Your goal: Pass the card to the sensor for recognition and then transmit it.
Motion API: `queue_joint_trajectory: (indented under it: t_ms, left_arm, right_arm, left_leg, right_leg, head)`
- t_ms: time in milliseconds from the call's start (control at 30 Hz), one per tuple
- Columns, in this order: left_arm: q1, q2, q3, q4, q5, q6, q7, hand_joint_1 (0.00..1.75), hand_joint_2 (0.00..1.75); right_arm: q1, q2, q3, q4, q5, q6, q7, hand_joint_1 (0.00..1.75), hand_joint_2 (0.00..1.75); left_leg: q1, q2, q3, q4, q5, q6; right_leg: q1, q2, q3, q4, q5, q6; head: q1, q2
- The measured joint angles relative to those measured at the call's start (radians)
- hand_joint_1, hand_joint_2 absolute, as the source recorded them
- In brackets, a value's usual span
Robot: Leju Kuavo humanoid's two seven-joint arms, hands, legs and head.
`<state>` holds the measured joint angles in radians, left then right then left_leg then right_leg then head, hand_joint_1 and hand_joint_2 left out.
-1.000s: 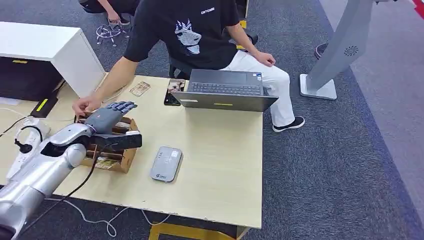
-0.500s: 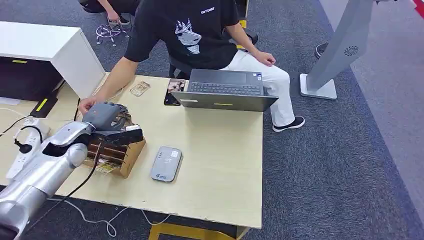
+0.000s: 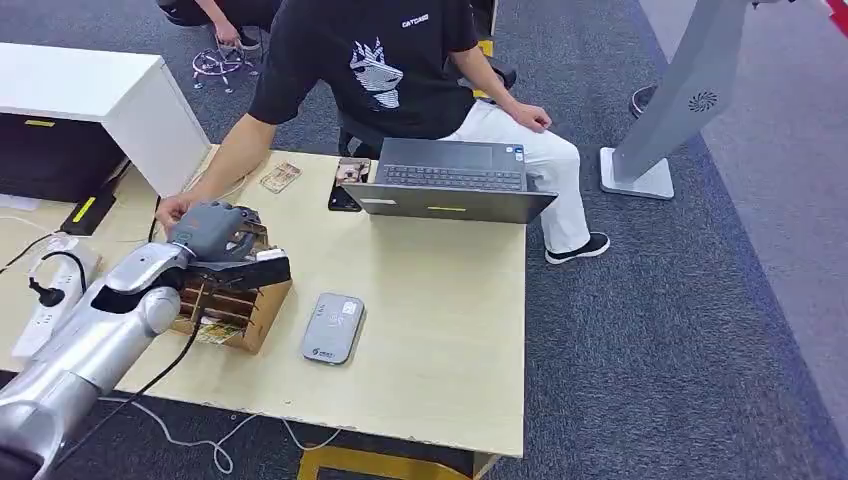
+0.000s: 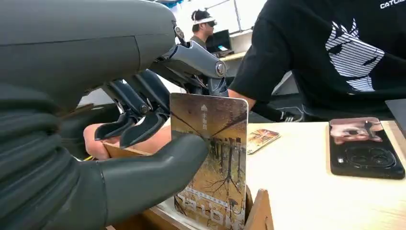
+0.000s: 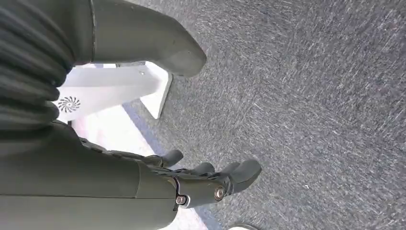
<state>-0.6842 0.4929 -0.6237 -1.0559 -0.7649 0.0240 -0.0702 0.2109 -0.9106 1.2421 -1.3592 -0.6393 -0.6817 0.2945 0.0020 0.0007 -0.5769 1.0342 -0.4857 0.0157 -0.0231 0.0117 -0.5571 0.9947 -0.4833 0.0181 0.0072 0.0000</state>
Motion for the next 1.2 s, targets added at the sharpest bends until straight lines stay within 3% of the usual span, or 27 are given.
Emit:
queue_joint_trajectory:
  t_ms: [167, 367, 433, 600, 867, 1033, 1200]
  left_arm:
    - [0.002, 0.0, 0.014, 0.0, 0.0, 0.022, -0.002, 1.75, 1.75]
    - [0.005, -0.013, 0.06, -0.01, -0.027, 0.215, -0.003, 1.75, 1.75]
    - [0.003, -0.017, 0.083, -0.023, -0.039, 0.251, -0.002, 1.75, 1.75]
    - [0.002, -0.024, 0.116, -0.039, -0.048, 0.265, 0.003, 1.75, 1.75]
    - [-0.006, -0.03, 0.151, -0.08, -0.084, 0.341, 0.017, 1.75, 1.75]
    - [-0.019, -0.042, 0.17, -0.119, -0.164, 0.408, 0.043, 1.75, 1.75]
    - [-0.03, -0.055, 0.172, -0.136, -0.195, 0.426, 0.057, 1.75, 1.75]
  right_arm:
    - [0.006, -0.004, -0.006, -0.004, 0.001, 0.0, -0.004, 0.0, 1.75]
    - [0.03, -0.005, -0.036, -0.011, 0.048, 0.0, 0.013, 0.0, 1.75]
    - [0.041, -0.005, -0.049, -0.013, 0.059, 0.0, 0.019, 0.0, 1.75]
    - [0.054, -0.005, -0.067, -0.019, 0.061, 0.0, 0.02, 0.0, 1.75]
    - [0.076, -0.005, -0.098, -0.023, 0.082, 0.0, 0.03, 0.0, 1.75]
    - [0.086, -0.002, -0.114, -0.024, 0.112, 0.0, 0.045, 0.0, 1.75]
    - [0.086, 0.003, -0.119, -0.024, 0.113, 0.0, 0.049, 0.0, 1.75]
  left_leg:
    - [0.0, 0.0, 0.0, 0.0, 0.0, 0.0]
    - [0.0, 0.0, 0.0, 0.0, 0.0, 0.0]
    - [0.0, 0.0, 0.0, 0.0, 0.0, 0.0]
    - [0.0, 0.0, 0.0, 0.0, 0.0, 0.0]
    - [0.0, 0.0, 0.0, 0.0, 0.0, 0.0]
    - [0.0, 0.0, 0.0, 0.0, 0.0, 0.0]
    - [0.0, 0.0, 0.0, 0.0, 0.0, 0.0]
  right_leg:
    - [0.0, 0.0, 0.0, 0.0, 0.0, 0.0]
    - [0.0, 0.0, 0.0, 0.0, 0.0, 0.0]
    - [0.0, 0.0, 0.0, 0.0, 0.0, 0.0]
    - [0.0, 0.0, 0.0, 0.0, 0.0, 0.0]
    - [0.0, 0.0, 0.0, 0.0, 0.0, 0.0]
    - [0.0, 0.0, 0.0, 0.0, 0.0, 0.0]
    - [0.0, 0.0, 0.0, 0.0, 0.0, 0.0]
  head:
    - [0.0, 0.0]
    - [0.0, 0.0]
    - [0.0, 0.0]
    - [0.0, 0.0]
    - [0.0, 0.0]
    - [0.0, 0.0]
    - [0.0, 0.0]
